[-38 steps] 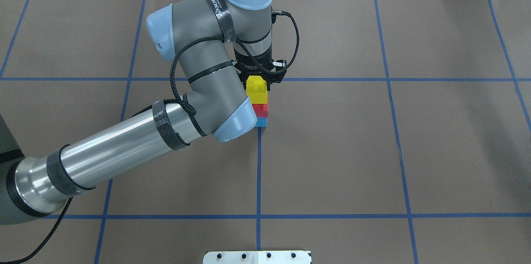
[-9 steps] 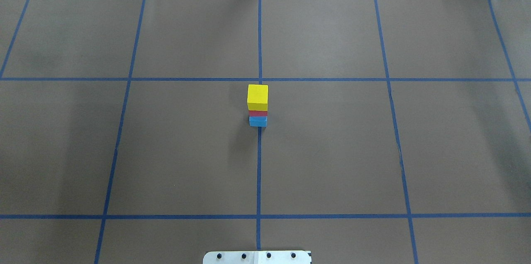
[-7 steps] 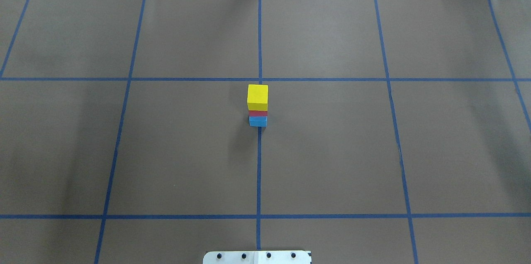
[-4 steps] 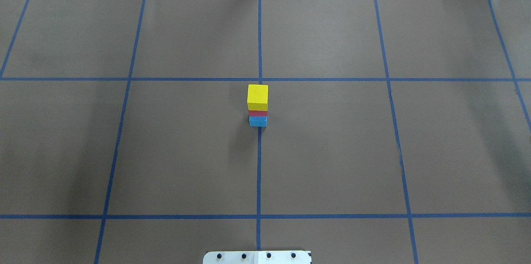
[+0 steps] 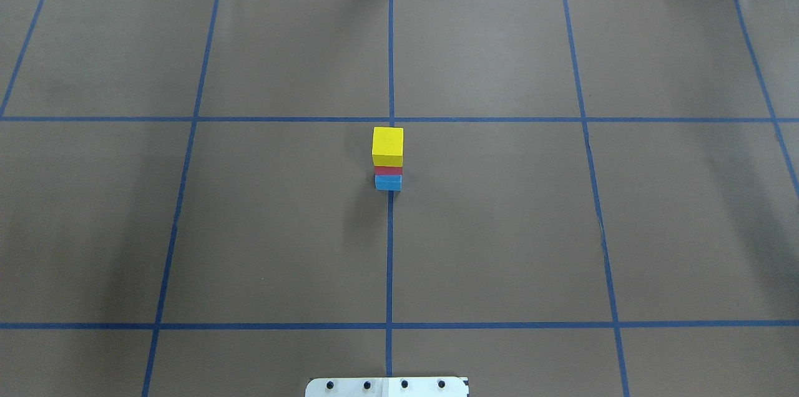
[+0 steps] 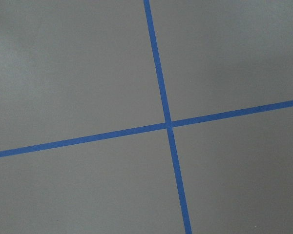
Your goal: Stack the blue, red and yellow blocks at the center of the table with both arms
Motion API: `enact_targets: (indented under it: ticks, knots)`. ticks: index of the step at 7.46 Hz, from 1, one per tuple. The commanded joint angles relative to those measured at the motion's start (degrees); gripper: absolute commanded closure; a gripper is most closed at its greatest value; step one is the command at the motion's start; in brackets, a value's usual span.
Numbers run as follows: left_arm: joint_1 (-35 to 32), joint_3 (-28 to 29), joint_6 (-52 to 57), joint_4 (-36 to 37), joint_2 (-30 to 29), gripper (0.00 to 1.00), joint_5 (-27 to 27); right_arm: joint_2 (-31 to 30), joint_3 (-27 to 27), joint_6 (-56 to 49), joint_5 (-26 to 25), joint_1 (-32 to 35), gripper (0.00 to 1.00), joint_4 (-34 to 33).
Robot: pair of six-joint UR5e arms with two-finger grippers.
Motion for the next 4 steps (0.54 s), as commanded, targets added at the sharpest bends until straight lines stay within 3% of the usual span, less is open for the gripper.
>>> enact_targets:
  ticks: [1, 4]
  knots:
    - [0.0, 0.0, 0.0, 0.0, 0.0, 0.0, 0.3, -0.2, 0.1, 0.0, -0.1, 0.0, 0.0, 0.1]
    - [0.0, 0.0, 0.0, -0.1, 0.0, 0.0, 0.3, -0.3, 0.1, -0.2, 0.2, 0.0, 0.0, 0.1]
